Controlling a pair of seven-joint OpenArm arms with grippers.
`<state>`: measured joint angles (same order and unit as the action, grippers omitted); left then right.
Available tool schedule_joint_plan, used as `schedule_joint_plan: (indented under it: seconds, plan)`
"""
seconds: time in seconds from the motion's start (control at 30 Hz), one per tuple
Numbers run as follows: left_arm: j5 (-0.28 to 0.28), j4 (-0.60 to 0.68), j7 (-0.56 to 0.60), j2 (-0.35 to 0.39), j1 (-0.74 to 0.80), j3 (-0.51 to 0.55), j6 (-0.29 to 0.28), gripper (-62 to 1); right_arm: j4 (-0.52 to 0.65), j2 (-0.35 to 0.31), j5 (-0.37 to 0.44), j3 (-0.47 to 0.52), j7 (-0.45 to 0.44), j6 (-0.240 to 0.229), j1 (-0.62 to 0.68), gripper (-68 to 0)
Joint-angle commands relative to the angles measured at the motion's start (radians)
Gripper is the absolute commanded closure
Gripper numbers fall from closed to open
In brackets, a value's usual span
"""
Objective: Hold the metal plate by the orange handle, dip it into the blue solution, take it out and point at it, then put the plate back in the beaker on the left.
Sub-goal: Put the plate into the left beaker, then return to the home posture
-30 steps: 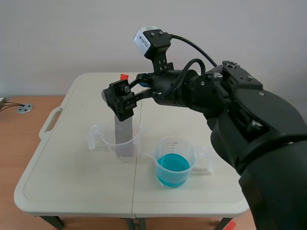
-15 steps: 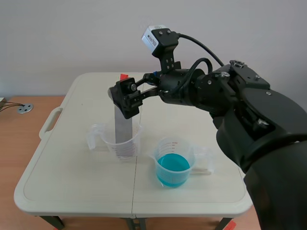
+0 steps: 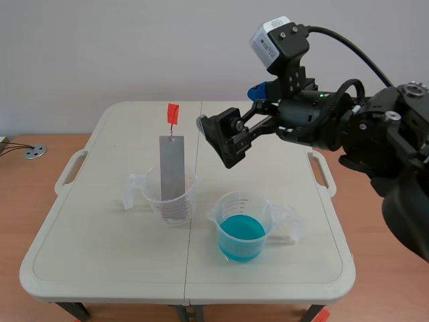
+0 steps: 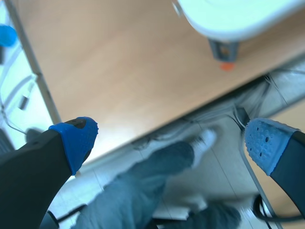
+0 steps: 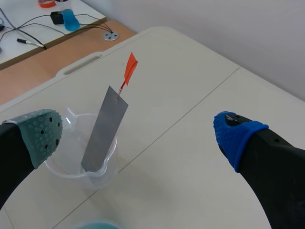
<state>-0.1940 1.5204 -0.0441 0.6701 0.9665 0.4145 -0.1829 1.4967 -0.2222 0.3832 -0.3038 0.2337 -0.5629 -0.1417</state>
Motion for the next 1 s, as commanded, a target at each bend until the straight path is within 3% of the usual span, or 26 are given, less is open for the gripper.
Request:
schedule_joint_plan:
  seconds: [0.0,0.17,0.4,0.5,0.77,0.97]
  plan:
    - [-0.004,0.012,0.010,-0.005,-0.034,0.000,0.004,-62.3,0.046,-0.032,0.014,-0.002,-0.031,0.009,0.018,-66.5]
    - [-0.005,0.012,0.019,-0.005,-0.147,0.000,-0.002,-62.3,0.146,-0.120,0.014,-0.002,-0.085,0.049,0.120,-66.5]
    - [-0.030,0.012,0.028,-0.023,-0.294,-0.001,-0.130,-62.3,0.269,-0.207,0.014,0.011,-0.117,0.101,0.269,-66.5]
    - [-0.031,0.012,0.038,-0.042,-0.353,-0.001,-0.173,-62.3,0.313,-0.221,0.014,0.043,-0.145,0.104,0.340,-66.5]
    - [-0.039,0.012,0.101,-0.182,-0.507,-0.008,-0.191,-62.3,0.412,-0.224,0.013,0.157,-0.161,0.103,0.514,-66.5]
    - [-0.038,0.013,0.154,-0.209,-0.537,-0.119,-0.198,-62.3,0.465,-0.224,0.013,0.235,-0.208,0.103,0.634,-66.5]
